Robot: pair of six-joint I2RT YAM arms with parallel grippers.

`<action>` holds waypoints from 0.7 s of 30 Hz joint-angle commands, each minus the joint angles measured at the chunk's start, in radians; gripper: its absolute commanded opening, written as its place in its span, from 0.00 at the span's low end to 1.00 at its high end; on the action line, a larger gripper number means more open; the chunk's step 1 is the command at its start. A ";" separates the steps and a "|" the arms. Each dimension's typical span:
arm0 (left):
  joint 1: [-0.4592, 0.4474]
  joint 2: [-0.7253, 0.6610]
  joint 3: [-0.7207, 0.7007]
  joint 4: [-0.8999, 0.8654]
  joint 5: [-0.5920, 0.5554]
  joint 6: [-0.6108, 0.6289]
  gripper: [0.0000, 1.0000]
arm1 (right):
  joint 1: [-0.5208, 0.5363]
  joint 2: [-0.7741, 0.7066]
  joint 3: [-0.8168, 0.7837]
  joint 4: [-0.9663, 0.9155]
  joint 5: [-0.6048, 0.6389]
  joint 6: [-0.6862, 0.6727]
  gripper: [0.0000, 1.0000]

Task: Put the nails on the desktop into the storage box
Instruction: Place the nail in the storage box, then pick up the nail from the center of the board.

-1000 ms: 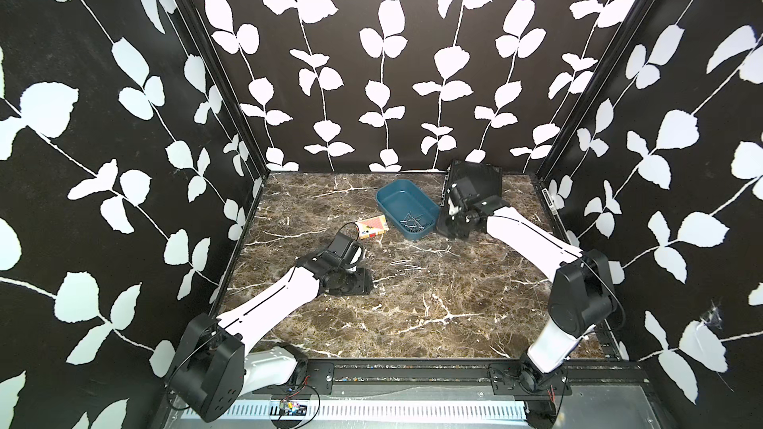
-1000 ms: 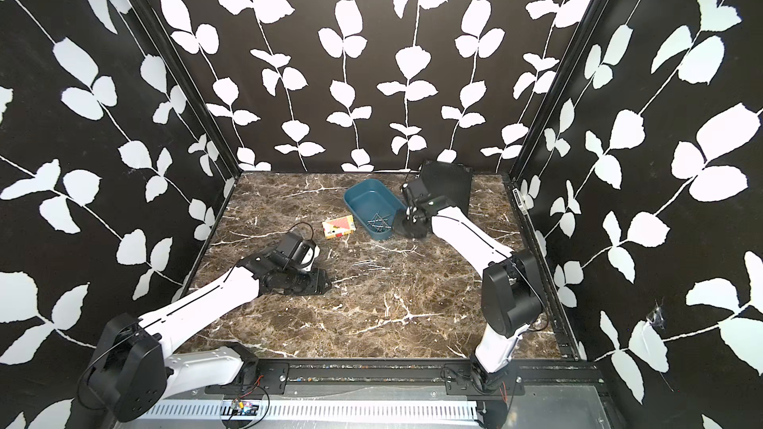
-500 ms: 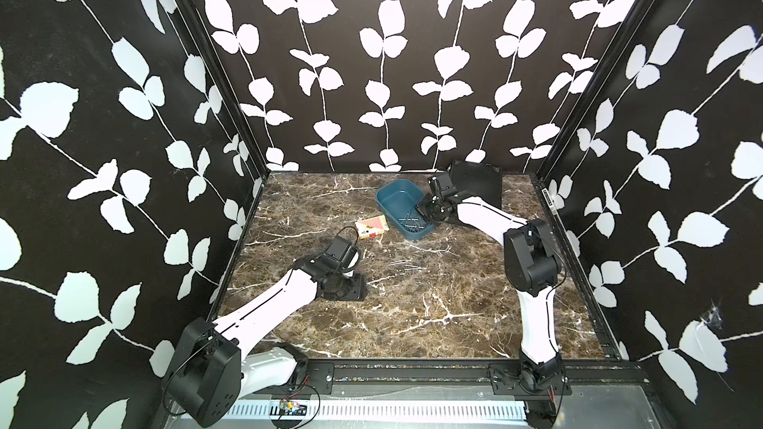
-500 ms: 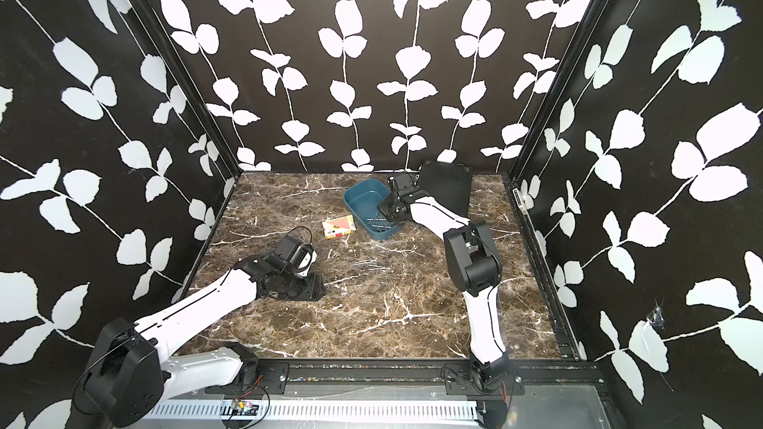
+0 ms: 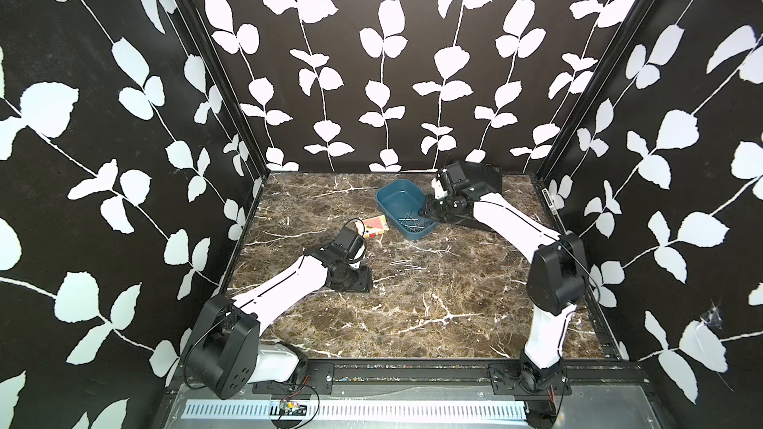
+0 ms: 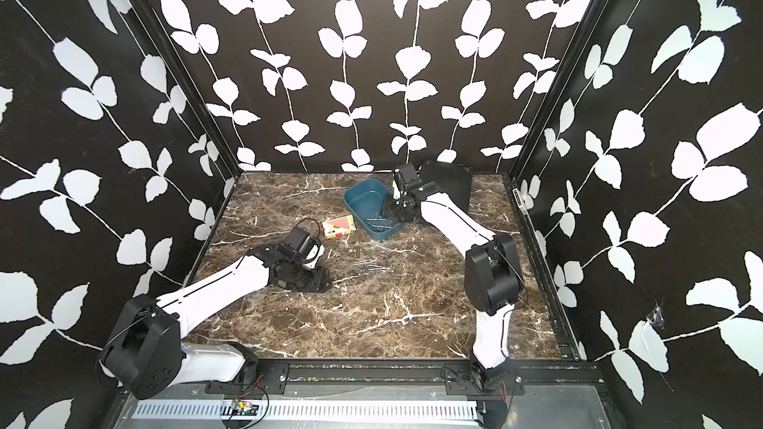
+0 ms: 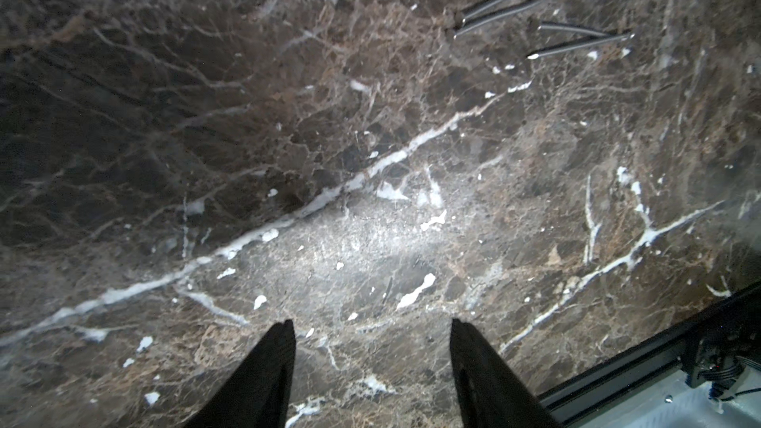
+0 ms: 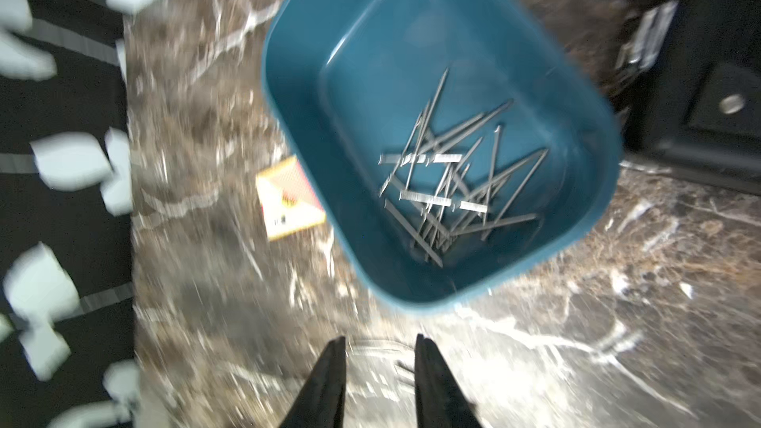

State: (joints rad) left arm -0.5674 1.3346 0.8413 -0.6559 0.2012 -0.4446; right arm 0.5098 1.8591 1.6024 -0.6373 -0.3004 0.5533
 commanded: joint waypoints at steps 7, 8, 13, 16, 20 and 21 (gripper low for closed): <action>0.027 -0.089 -0.031 -0.031 0.005 0.018 0.62 | 0.138 0.012 -0.122 -0.122 -0.034 -0.533 0.38; 0.030 -0.104 -0.040 -0.033 0.004 0.013 0.62 | 0.155 0.025 -0.115 -0.125 -0.033 -0.568 0.38; 0.052 -0.202 -0.110 -0.026 0.018 -0.027 0.62 | 0.198 0.118 -0.040 -0.148 -0.066 -0.666 0.38; 0.056 -0.240 -0.142 -0.022 0.024 -0.047 0.62 | 0.198 0.171 0.011 -0.167 -0.094 -0.673 0.37; 0.058 -0.268 -0.164 -0.027 0.018 -0.057 0.62 | 0.199 0.222 0.060 -0.205 -0.108 -0.679 0.37; 0.058 -0.274 -0.166 -0.027 0.017 -0.059 0.62 | 0.198 0.230 0.064 -0.212 -0.108 -0.683 0.37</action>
State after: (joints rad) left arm -0.5144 1.0847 0.6903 -0.6640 0.2157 -0.4870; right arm 0.7113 2.0727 1.6146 -0.7967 -0.3843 -0.0940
